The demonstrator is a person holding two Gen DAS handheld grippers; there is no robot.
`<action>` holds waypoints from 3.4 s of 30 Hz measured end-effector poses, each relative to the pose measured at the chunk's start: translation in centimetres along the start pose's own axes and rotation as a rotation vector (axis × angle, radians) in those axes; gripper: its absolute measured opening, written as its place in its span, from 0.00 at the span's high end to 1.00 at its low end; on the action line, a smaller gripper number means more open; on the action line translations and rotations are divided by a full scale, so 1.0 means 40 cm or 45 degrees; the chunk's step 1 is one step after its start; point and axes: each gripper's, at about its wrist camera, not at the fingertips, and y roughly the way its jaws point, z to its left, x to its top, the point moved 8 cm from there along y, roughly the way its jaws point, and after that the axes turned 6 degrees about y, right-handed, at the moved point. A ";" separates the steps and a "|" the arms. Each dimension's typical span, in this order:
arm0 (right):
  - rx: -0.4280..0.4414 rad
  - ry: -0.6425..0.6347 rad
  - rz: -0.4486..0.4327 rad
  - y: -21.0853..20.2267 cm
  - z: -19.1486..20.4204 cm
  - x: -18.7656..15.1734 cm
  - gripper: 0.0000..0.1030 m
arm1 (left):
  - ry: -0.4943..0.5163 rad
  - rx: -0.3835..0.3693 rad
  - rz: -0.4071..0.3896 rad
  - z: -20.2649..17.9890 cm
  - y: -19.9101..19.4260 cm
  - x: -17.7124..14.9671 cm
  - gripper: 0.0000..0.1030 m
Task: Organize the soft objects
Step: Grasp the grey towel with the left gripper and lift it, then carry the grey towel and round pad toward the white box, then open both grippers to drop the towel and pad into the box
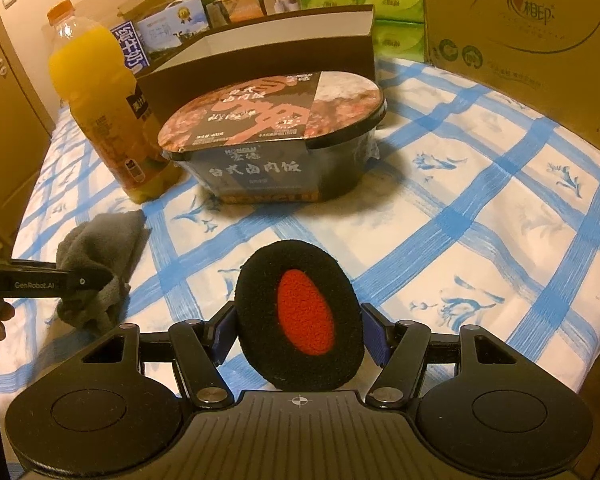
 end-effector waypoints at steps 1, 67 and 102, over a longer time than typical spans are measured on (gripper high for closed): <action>0.003 0.000 -0.001 -0.001 0.002 0.002 0.38 | 0.010 0.005 0.001 -0.003 -0.003 0.002 0.67; 0.183 -0.254 -0.245 0.322 -0.065 0.811 0.38 | 0.063 0.441 -0.277 -0.188 0.158 0.827 0.65; 0.160 -0.084 -0.357 0.240 -0.130 0.821 0.15 | -0.012 0.451 -0.263 -0.175 0.156 0.802 0.34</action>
